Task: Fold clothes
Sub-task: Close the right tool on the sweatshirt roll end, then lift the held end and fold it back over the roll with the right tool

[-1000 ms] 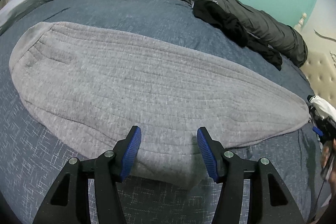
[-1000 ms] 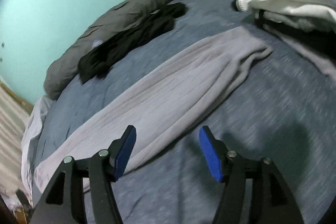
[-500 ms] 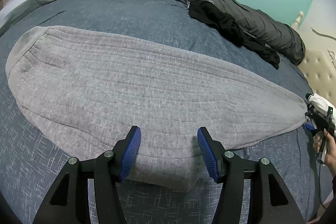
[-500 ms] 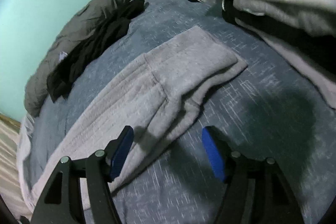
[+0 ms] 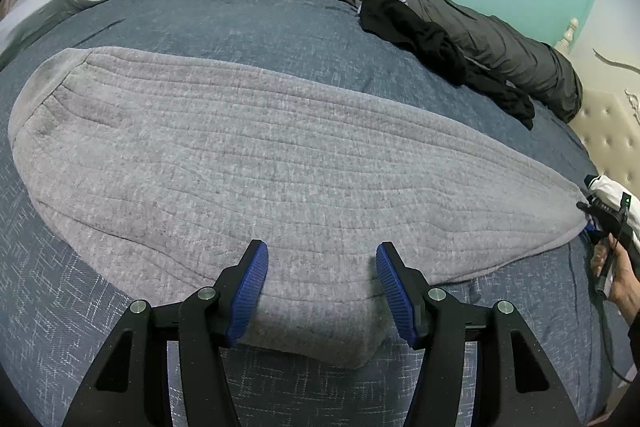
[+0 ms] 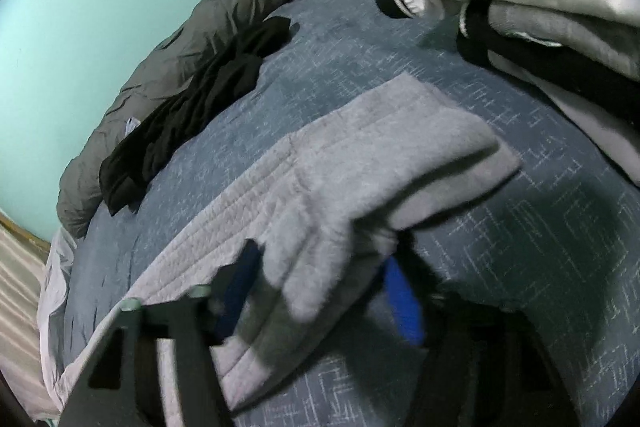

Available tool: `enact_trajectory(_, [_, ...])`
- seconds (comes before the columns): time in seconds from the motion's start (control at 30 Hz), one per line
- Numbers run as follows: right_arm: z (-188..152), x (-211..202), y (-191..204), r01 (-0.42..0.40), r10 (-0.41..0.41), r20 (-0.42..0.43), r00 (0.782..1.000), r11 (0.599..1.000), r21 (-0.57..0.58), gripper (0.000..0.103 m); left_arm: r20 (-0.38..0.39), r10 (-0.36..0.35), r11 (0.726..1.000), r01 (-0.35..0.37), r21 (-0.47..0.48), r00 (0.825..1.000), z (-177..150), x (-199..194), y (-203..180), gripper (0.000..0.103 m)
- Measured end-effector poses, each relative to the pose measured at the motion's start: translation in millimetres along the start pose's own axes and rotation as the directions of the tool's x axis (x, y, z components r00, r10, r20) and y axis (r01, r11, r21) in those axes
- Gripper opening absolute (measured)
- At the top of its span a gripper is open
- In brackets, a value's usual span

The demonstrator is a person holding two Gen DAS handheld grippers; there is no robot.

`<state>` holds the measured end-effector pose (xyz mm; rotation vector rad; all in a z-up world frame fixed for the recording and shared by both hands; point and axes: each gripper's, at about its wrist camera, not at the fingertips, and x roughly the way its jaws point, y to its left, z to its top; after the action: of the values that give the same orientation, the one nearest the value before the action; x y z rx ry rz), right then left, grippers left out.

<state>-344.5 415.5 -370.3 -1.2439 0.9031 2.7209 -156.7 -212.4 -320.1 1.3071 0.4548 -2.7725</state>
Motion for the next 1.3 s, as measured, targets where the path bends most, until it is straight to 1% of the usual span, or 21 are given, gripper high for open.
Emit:
enact_trajectory(0.03, [-0.1,-0.2,1.6,-0.004,0.004,-0.002,1.000,1.000,-0.009,0.031,0.001,0.002,1.000,-0.002,0.000,1.000,0.1,0.2,-0.8,0.061])
enact_trajectory(0.07, [-0.2,-0.6,3.9,-0.005,0.005,-0.002,1.000,1.000,-0.021,0.020,0.002,0.003,1.000,-0.003,0.003,1.000,0.2,0.1,-1.6,0.061])
enact_trajectory(0.13, [-0.7,-3.5,15.5,0.011,-0.011,0.005,1.000,0.997,-0.075,0.014,0.004,0.006,1.000,-0.006,0.007,1.000,0.3,-0.1,-3.1,0.061])
enact_trajectory(0.17, [0.9,-6.9,21.8,0.013,-0.011,0.017,1.000,0.995,-0.095,0.012,0.004,0.006,1.000,-0.006,0.009,1.000,0.2,-0.4,-3.4,0.061])
enact_trajectory(0.3, [16.6,-29.9,45.5,0.017,-0.006,0.075,0.997,0.989,-0.144,0.011,0.008,0.003,1.000,-0.003,0.001,1.000,1.0,-3.5,-2.6,0.061])
enact_trajectory(0.47, [52.4,-69.4,86.2,0.009,0.024,0.139,0.990,0.972,-0.234,0.010,0.029,-0.004,1.000,0.004,0.000,1.000,5.6,-11.1,-4.2,0.061])
enact_trajectory(0.57, [74.7,-88.3,101.5,0.029,0.013,0.163,0.987,0.967,-0.253,0.010,0.037,-0.016,1.000,0.016,0.004,0.999,8.2,-16.4,-5.5,0.061])
enact_trajectory(0.63, [89.6,-105.7,108.6,0.061,-0.009,0.197,0.980,0.965,-0.257,0.010,0.042,-0.019,1.000,0.019,0.003,0.999,8.8,-18.7,-5.6,0.061])
enact_trajectory(0.73, [107.9,-129.9,107.7,0.093,-0.037,0.231,0.972,0.967,-0.236,0.010,0.050,-0.024,1.000,0.024,0.002,0.998,9.7,-22.3,-5.7,0.061])
enact_trajectory(0.9, [138.3,-173.9,100.2,0.175,-0.106,0.281,0.954,0.956,-0.235,0.010,0.056,-0.034,0.999,0.034,-0.007,0.998,10.3,-26.2,-5.6,0.061])
enact_trajectory(0.97, [149.9,-195.4,94.3,0.205,-0.129,0.309,0.942,0.952,-0.227,0.010,0.058,-0.034,0.999,0.035,-0.009,0.998,11.1,-27.2,-4.9,0.061])
enact_trajectory(1.07, [162.3,-223.9,83.7,0.268,-0.183,0.355,0.917,0.941,-0.208,0.010,0.060,-0.032,0.999,0.033,-0.013,0.998,11.3,-28.0,-3.8,0.061])
enact_trajectory(1.17, [166.7,-244.5,74.3,0.317,-0.220,0.385,0.896,0.926,-0.207,0.010,0.056,-0.033,0.999,0.034,-0.024,0.998,11.2,-28.1,-1.2,0.061])
enact_trajectory(1.23, [163.4,-245.8,75.4,0.307,-0.212,0.368,0.905,0.925,-0.223,0.010,0.057,-0.033,0.999,0.034,-0.029,0.998,12.7,-28.4,0.4,0.061])
enact_trajectory(1.3, [154.7,-239.1,87.9,0.301,-0.200,0.342,0.918,0.913,-0.276,0.010,0.061,-0.026,0.999,0.028,-0.030,0.998,14.0,-29.2,2.5,0.061])
